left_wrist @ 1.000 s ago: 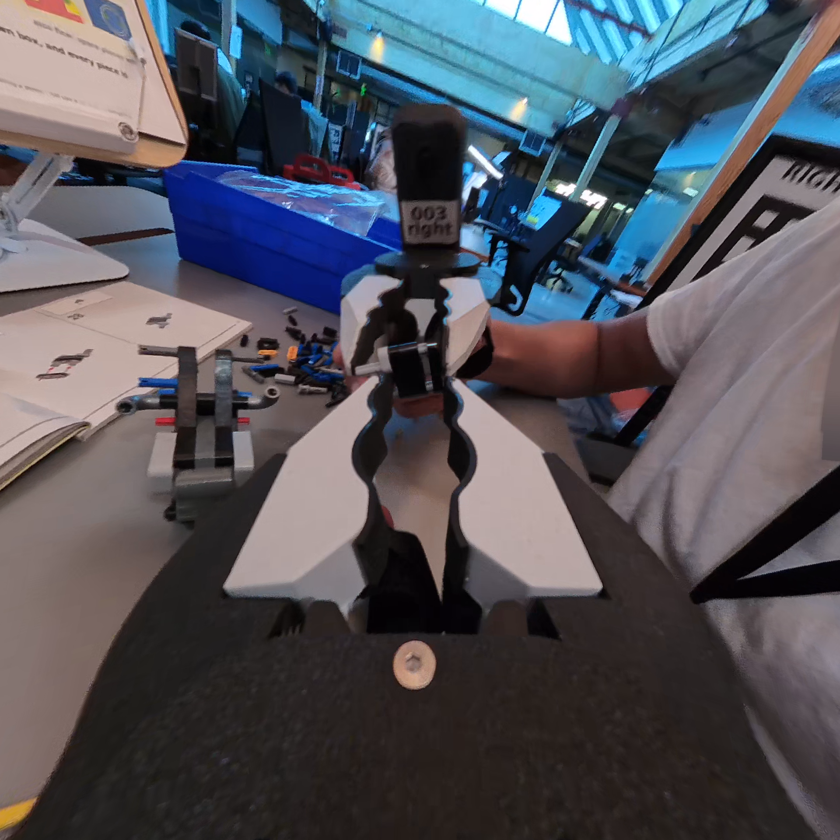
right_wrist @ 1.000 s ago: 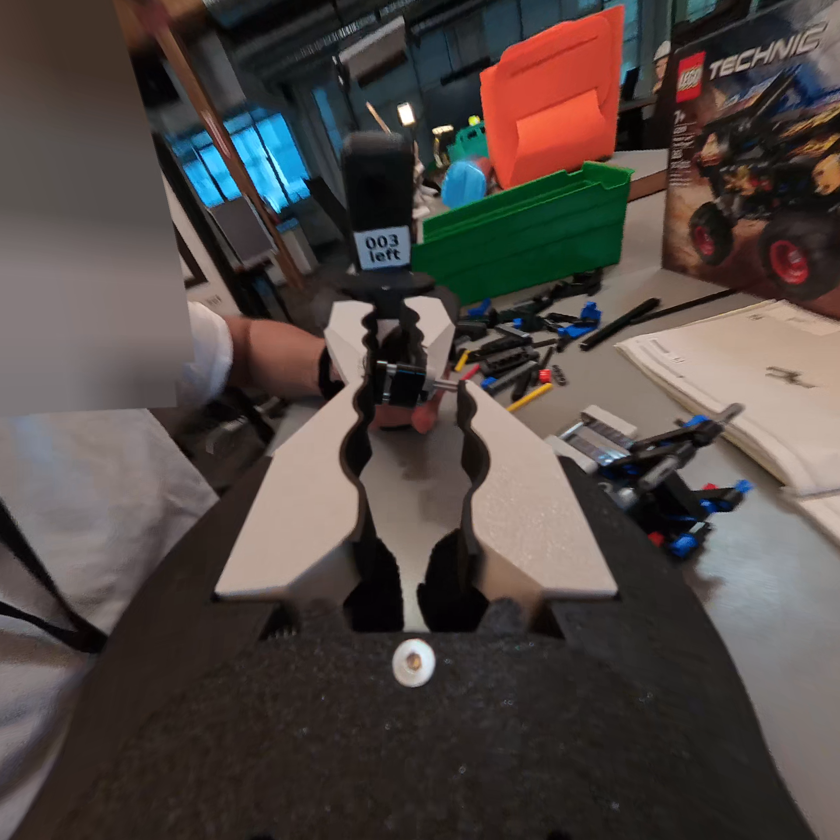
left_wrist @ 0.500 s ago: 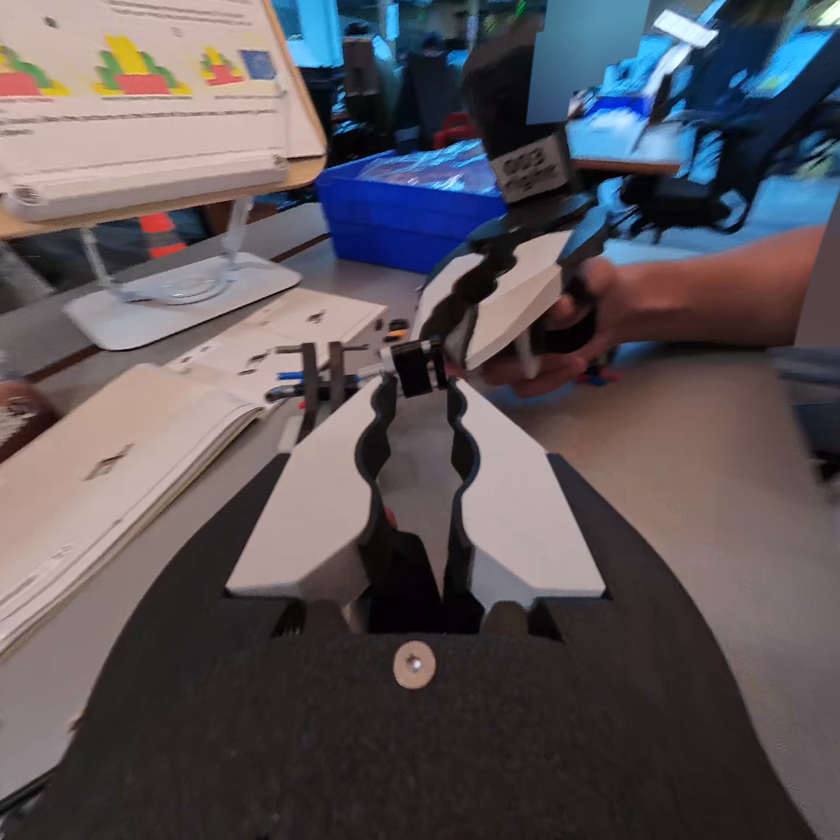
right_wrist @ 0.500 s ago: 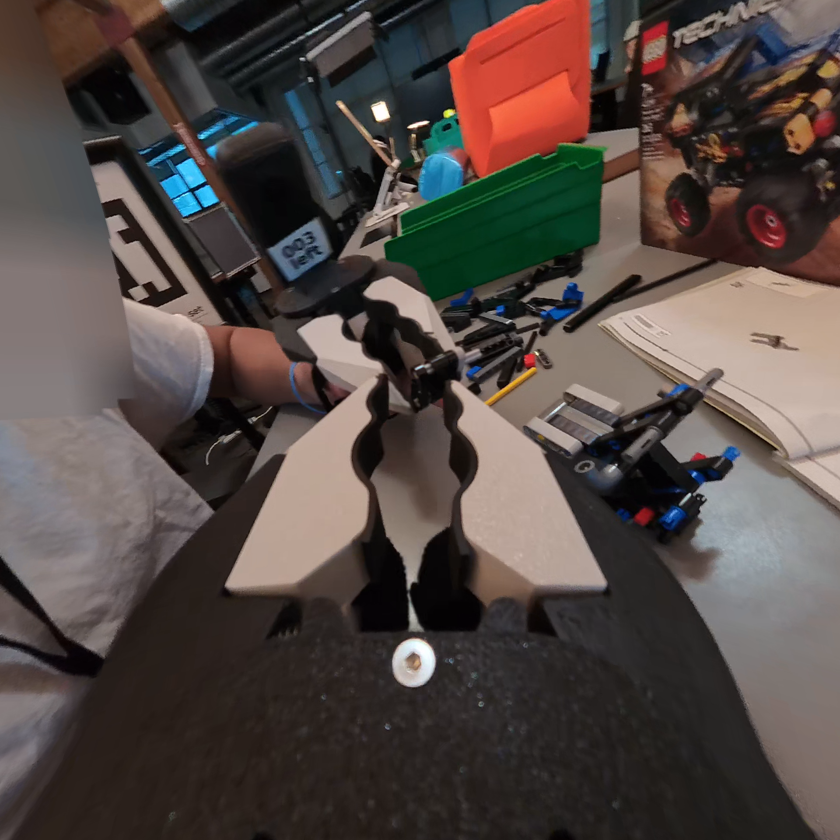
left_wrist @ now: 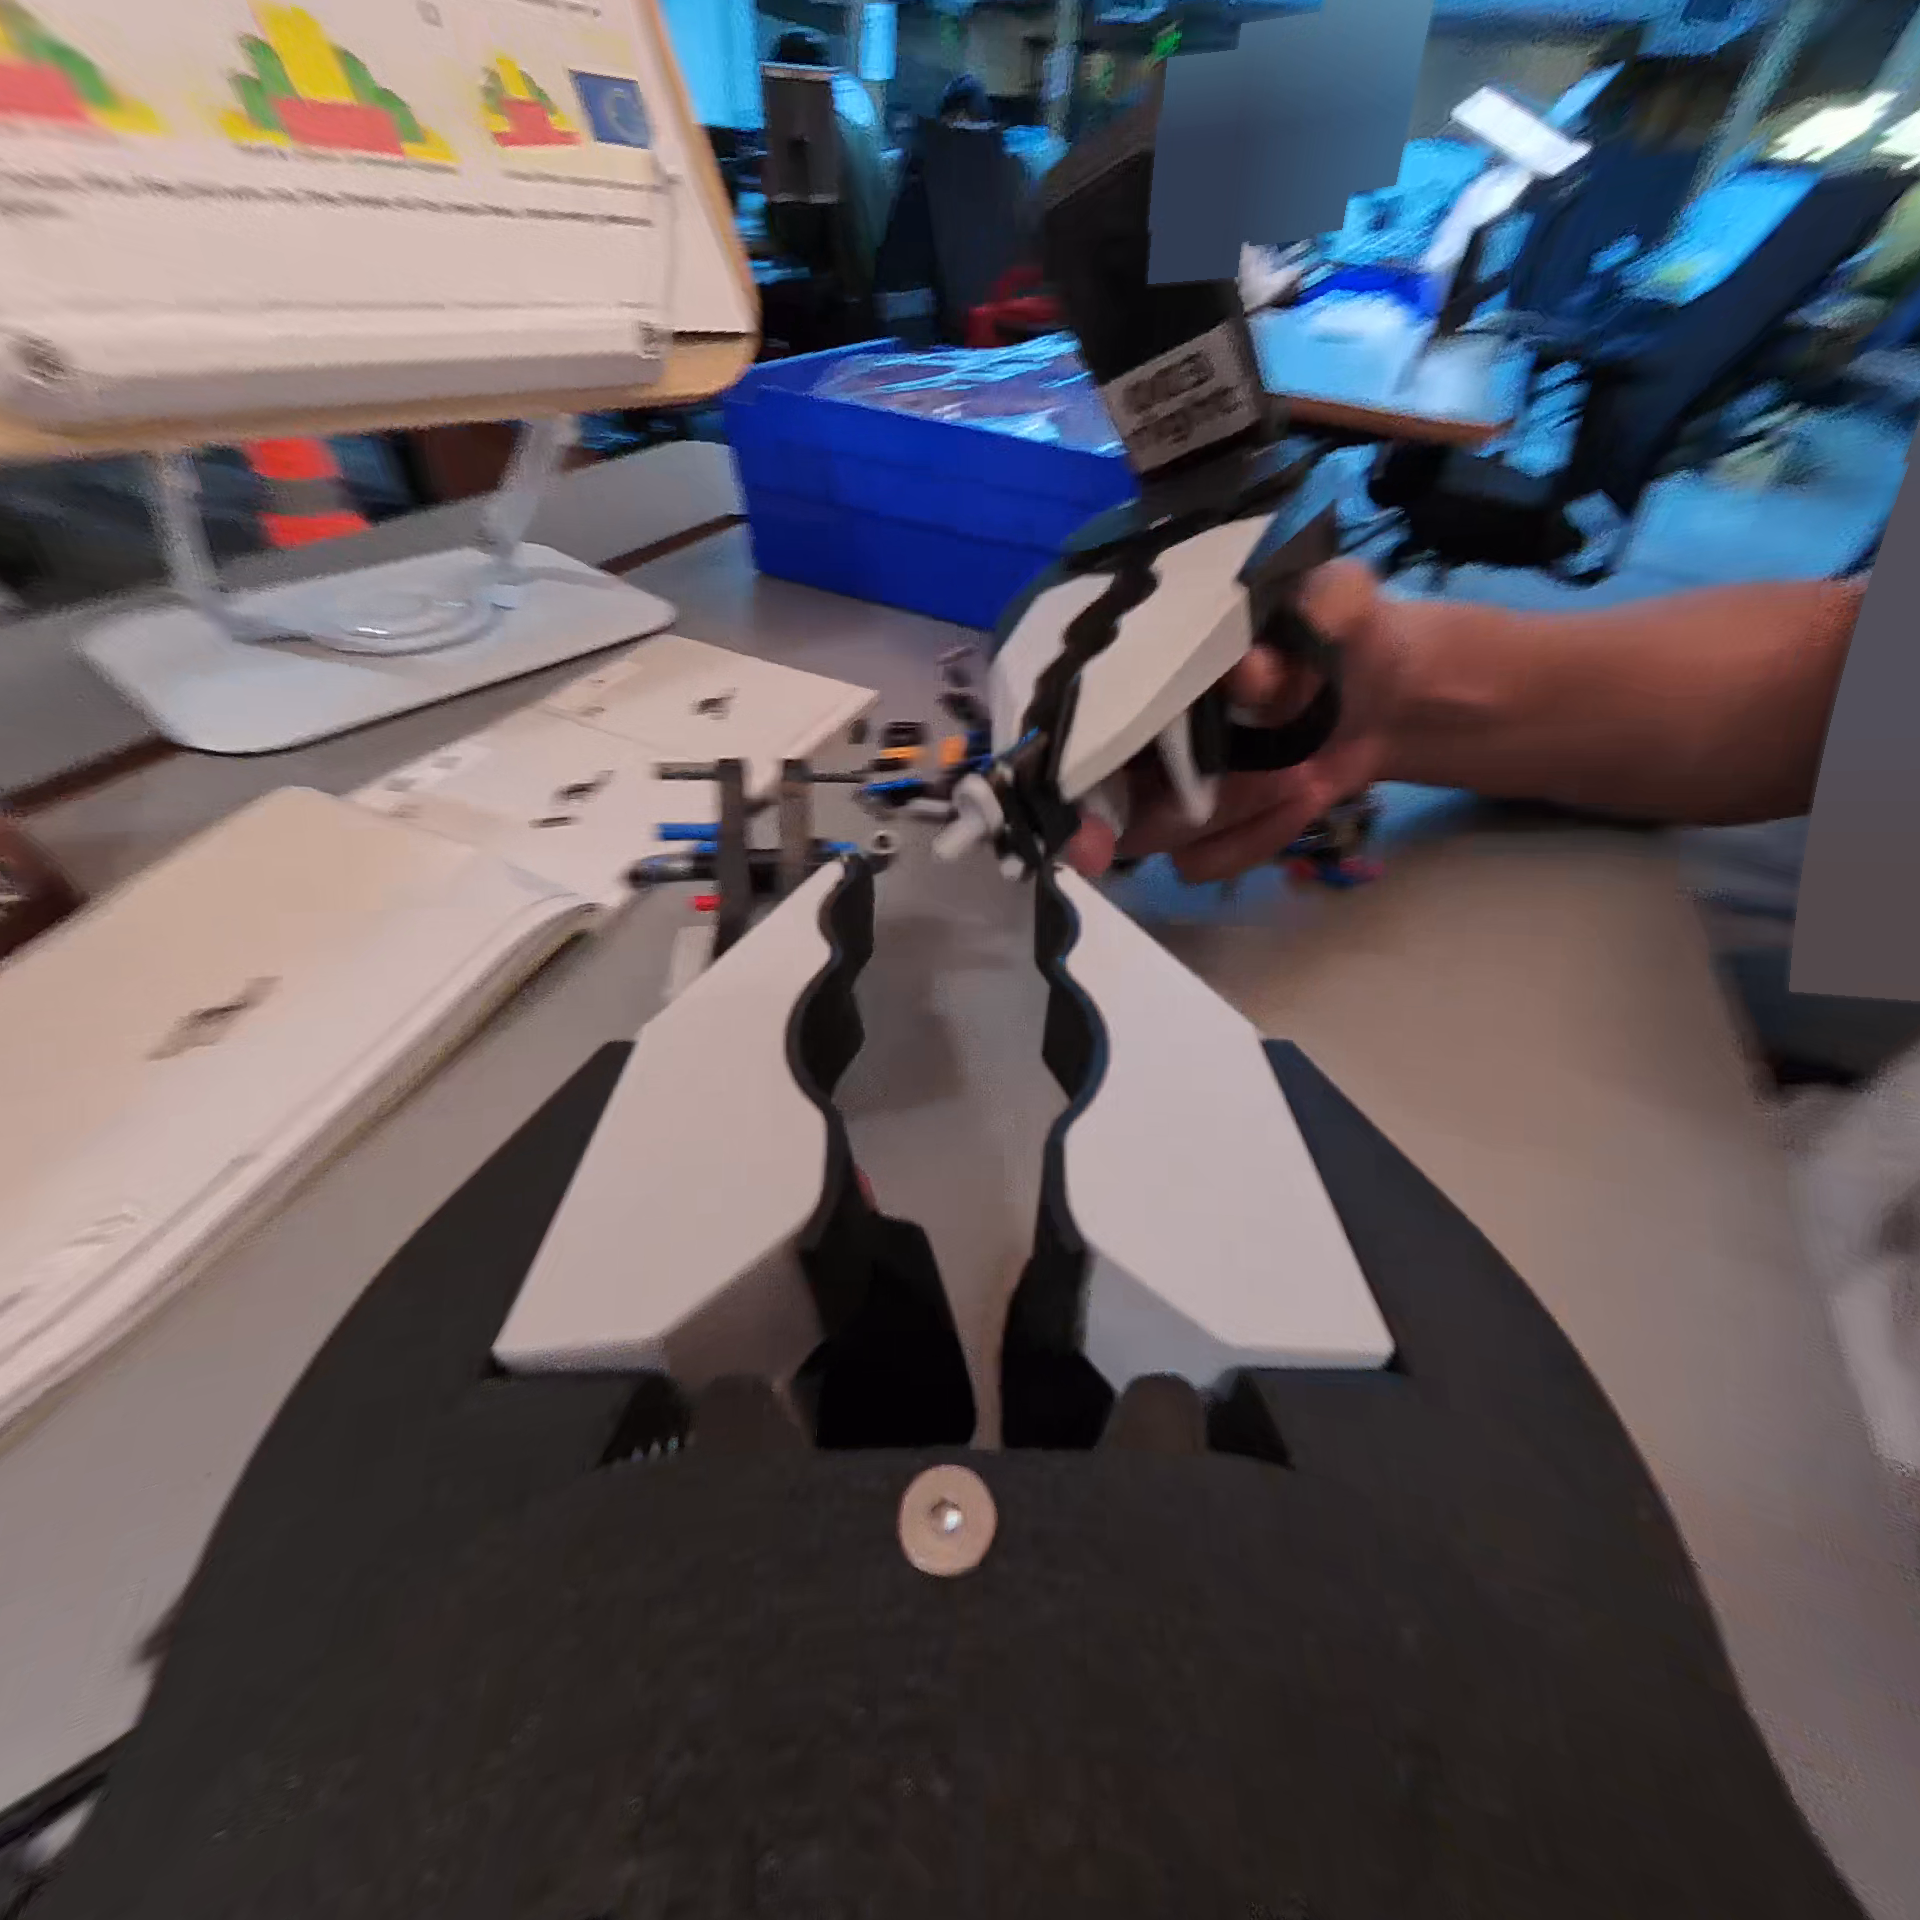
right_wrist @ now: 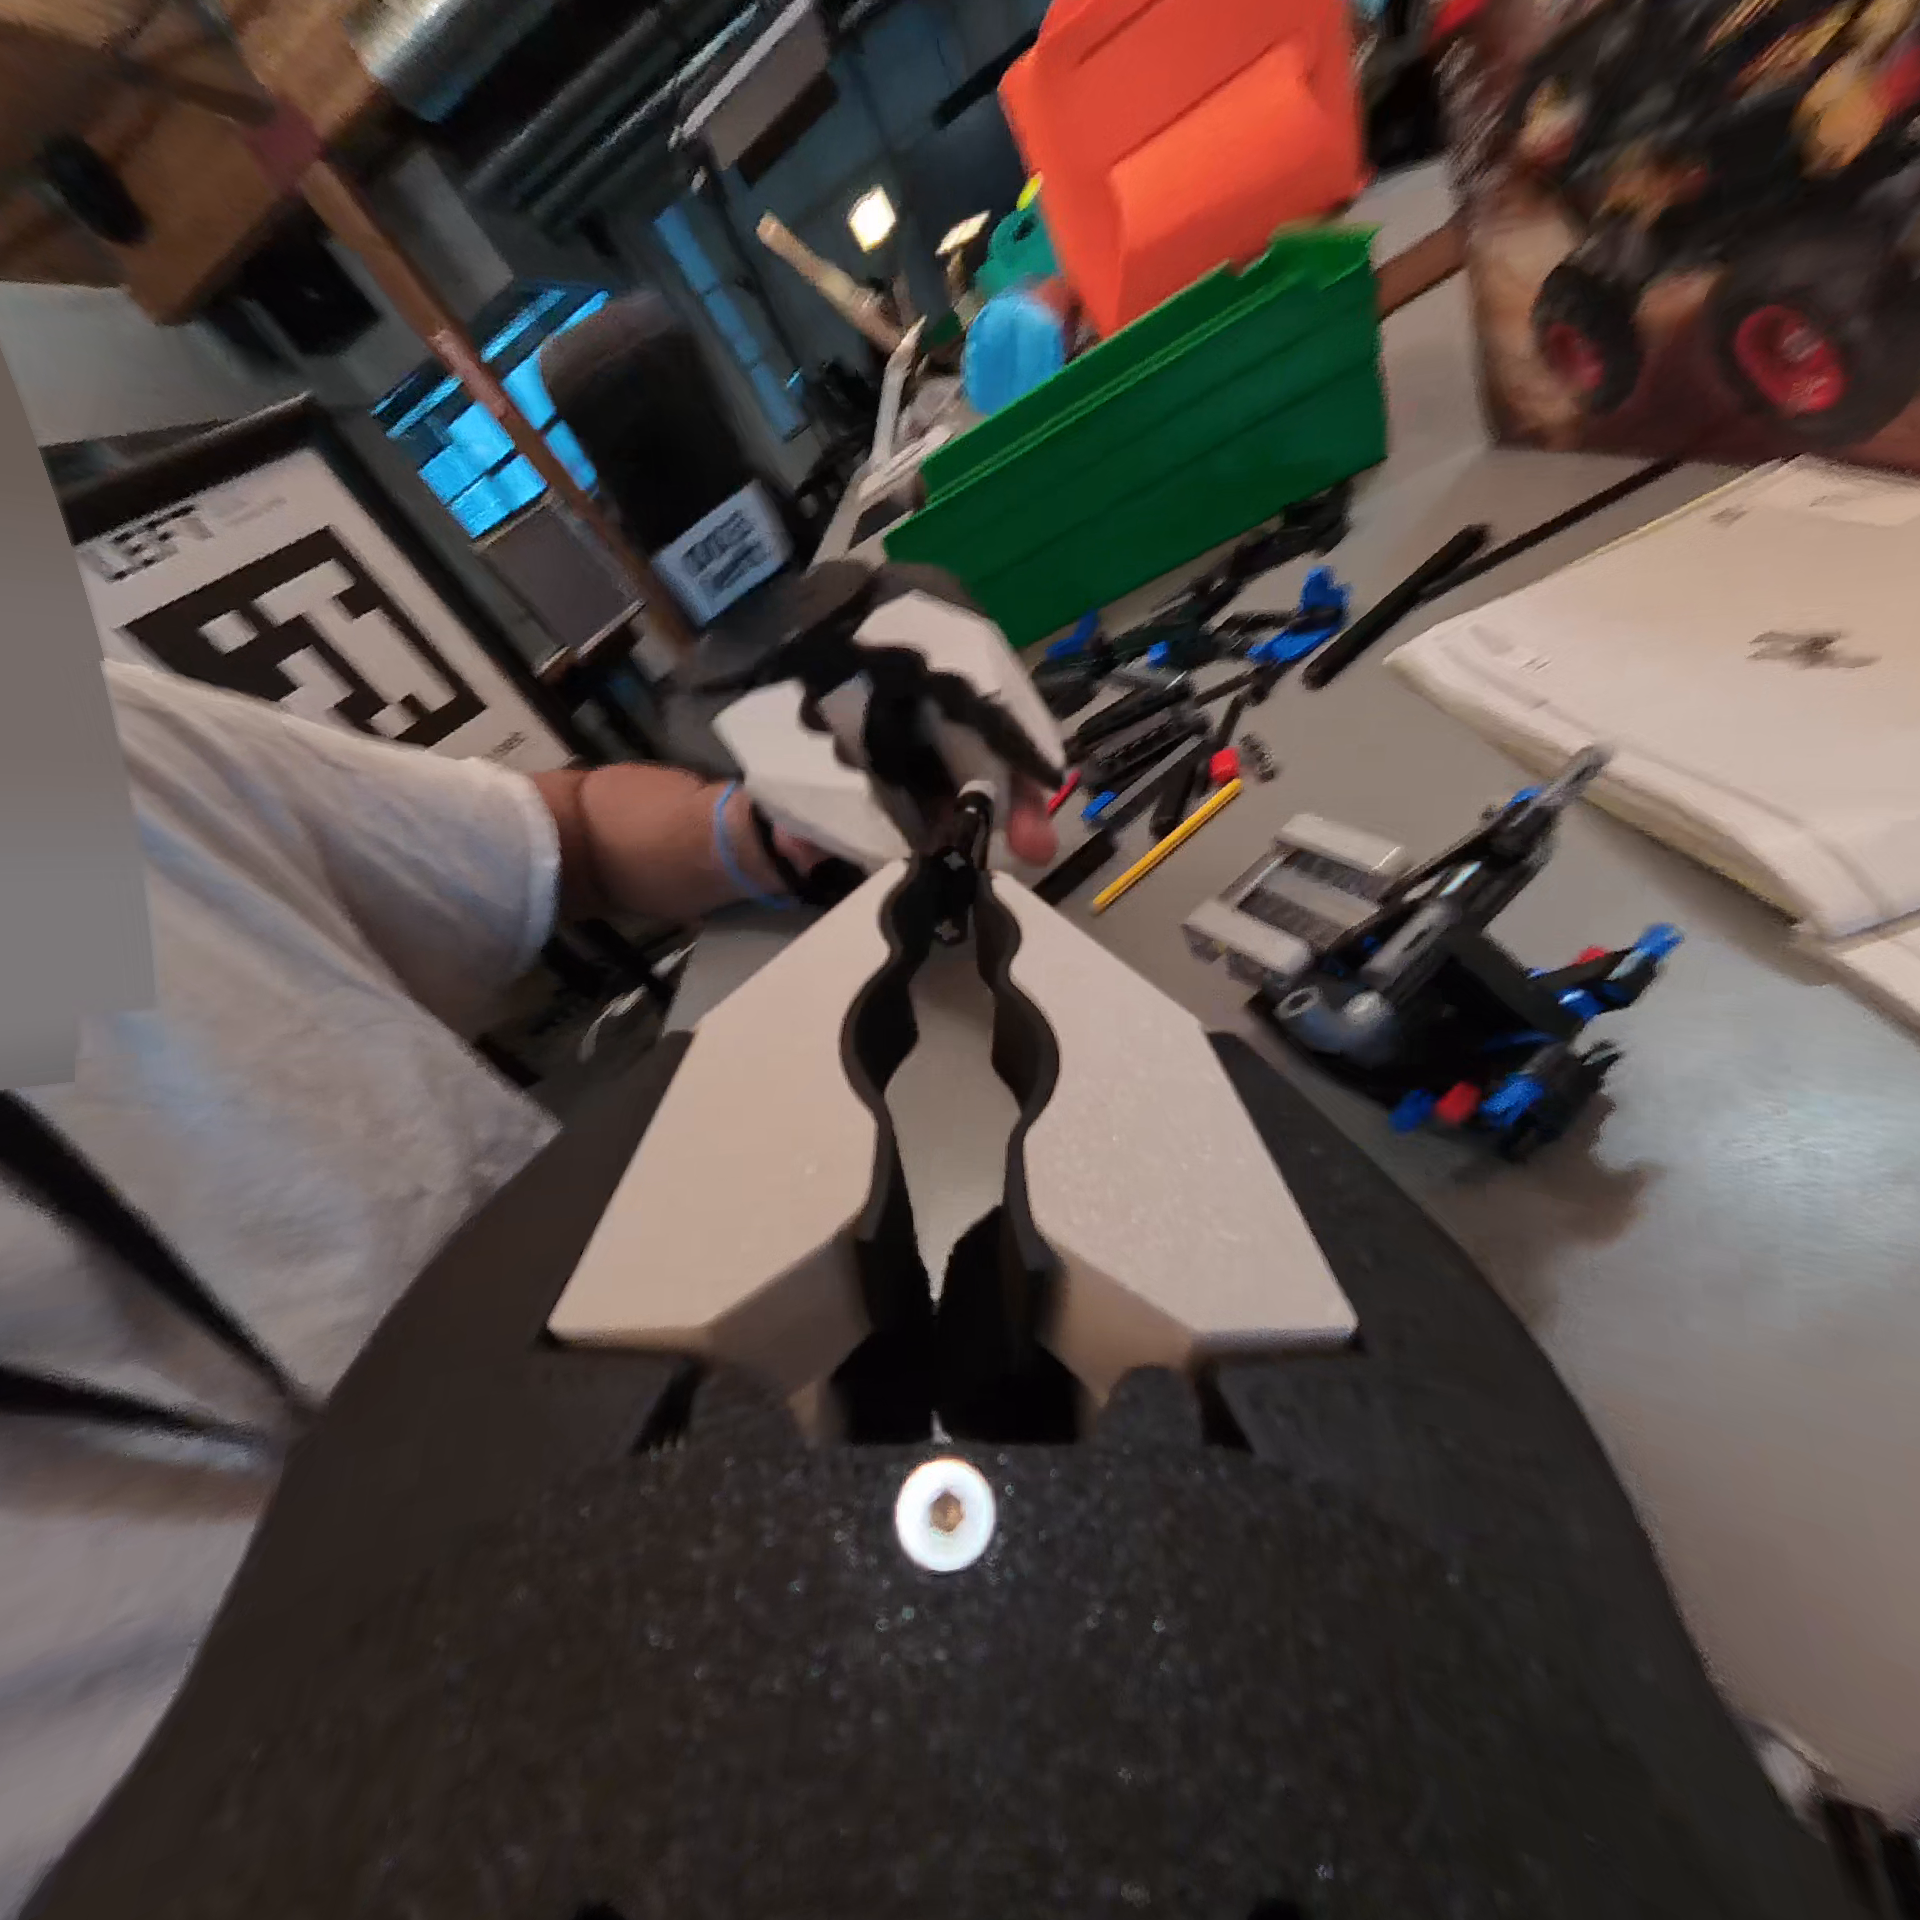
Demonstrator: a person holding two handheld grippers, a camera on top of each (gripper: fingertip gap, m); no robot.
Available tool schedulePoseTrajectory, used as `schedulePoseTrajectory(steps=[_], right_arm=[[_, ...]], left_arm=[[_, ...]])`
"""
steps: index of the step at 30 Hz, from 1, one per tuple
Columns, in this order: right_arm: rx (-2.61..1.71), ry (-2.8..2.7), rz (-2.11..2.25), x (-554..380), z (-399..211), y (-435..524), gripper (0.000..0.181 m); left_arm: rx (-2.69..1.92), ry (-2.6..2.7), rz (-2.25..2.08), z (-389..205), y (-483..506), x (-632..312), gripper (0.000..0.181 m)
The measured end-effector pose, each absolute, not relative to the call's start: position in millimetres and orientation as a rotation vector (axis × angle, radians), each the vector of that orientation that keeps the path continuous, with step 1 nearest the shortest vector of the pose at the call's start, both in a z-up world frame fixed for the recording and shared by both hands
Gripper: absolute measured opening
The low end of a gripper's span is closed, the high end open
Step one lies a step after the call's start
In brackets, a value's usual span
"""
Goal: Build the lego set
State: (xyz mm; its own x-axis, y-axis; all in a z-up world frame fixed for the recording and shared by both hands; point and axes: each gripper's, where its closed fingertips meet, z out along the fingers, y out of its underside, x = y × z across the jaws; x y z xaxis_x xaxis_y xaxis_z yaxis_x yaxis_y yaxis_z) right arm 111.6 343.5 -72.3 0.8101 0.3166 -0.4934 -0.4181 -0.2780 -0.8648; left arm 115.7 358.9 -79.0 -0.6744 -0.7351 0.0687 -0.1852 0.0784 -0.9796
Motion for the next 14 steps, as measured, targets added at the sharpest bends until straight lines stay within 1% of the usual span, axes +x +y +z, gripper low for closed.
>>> schedulePoseTrajectory(steps=[2,4,5,7,14], right_arm=[[-1.752,0.027,0.808,99.8,-74.2,337.9,0.006],[-1.774,-0.014,0.811,95.0,-73.6,334.6,0.006],[-1.792,-0.043,0.814,91.2,-74.0,332.3,0.006],[-1.827,-0.082,0.794,87.0,-75.6,329.5,0.007],[-1.775,-0.097,0.753,88.0,-62.6,329.1,0.006]], left_arm=[[-0.924,2.006,-1.857,-76.2,345.4,104.6,0.028],[-0.923,2.089,-2.024,-75.2,333.3,92.6,0.024],[-0.923,2.104,-2.05,-76.1,331.1,90.5,0.016],[-0.91,2.103,-2.066,-76.1,329.8,89.2,0.008],[-0.933,2.049,-2.212,-67.4,325.9,86.4,0.005]])
